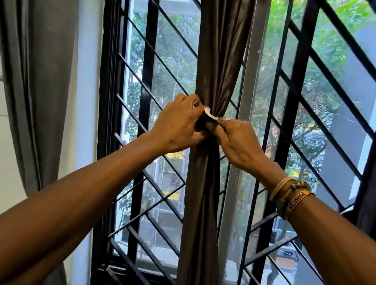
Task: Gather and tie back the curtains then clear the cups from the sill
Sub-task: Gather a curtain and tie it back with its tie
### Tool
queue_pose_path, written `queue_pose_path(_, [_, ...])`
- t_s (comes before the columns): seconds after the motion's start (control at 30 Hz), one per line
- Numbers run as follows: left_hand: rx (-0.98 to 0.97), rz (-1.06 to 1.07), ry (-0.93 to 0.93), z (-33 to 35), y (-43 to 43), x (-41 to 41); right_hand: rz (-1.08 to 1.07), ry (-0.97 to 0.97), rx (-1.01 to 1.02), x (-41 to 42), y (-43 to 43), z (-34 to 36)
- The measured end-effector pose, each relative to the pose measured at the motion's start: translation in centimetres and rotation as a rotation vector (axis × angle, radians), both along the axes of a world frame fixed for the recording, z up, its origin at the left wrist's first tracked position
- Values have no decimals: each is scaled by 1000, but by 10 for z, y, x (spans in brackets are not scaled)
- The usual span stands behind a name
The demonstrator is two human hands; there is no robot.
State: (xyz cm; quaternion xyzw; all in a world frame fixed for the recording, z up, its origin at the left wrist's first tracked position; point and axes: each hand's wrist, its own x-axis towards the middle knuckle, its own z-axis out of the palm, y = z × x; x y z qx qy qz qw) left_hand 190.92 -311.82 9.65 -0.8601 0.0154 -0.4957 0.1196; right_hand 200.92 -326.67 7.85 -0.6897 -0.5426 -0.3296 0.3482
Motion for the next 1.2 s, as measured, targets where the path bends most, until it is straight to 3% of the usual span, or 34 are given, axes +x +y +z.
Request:
queue_pose_path(0.17, [-2,-43,-8,-1,-2,5,-1,366,-23,-7,-2,20])
queue_pose_path(0.27, [83,-80,-87,-7,4,5,113,682,-60,-9,-7,35])
queue_pose_path(0.4, [302,-49,-296,-19,8,4,91,749,-55,-13,-9,43])
queue_pose_path(0.47, [400,-70,-330,-16,14,3,98,689,-3,-13,-9,41])
queue_pose_path(0.57, [378,-72,-259,-9,19,0,105,536,56,-9,-6,27])
queue_pose_path(0.67, [364,-39,-245,-12,18,-1,199,537,24,-7,-5,19])
queue_pose_path(0.73, [383,-53,-291,-14,18,-2,198,435,-55,-4,-5,18])
queue_pose_path(0.87, [601,-71,-350,-11,23,-5,152,319,-185,0,-5,25])
queue_pose_path(0.97, [700,-51,-296,-5,25,-9,120,291,-123,-2,-4,29])
queue_pose_path(1.1, [565,-37,-281,-8,28,-8,101,48,170,-5,-2,11])
queue_pose_path(1.2, [458,-85,-212,-9,28,-9,113,-119,81,4,-2,5])
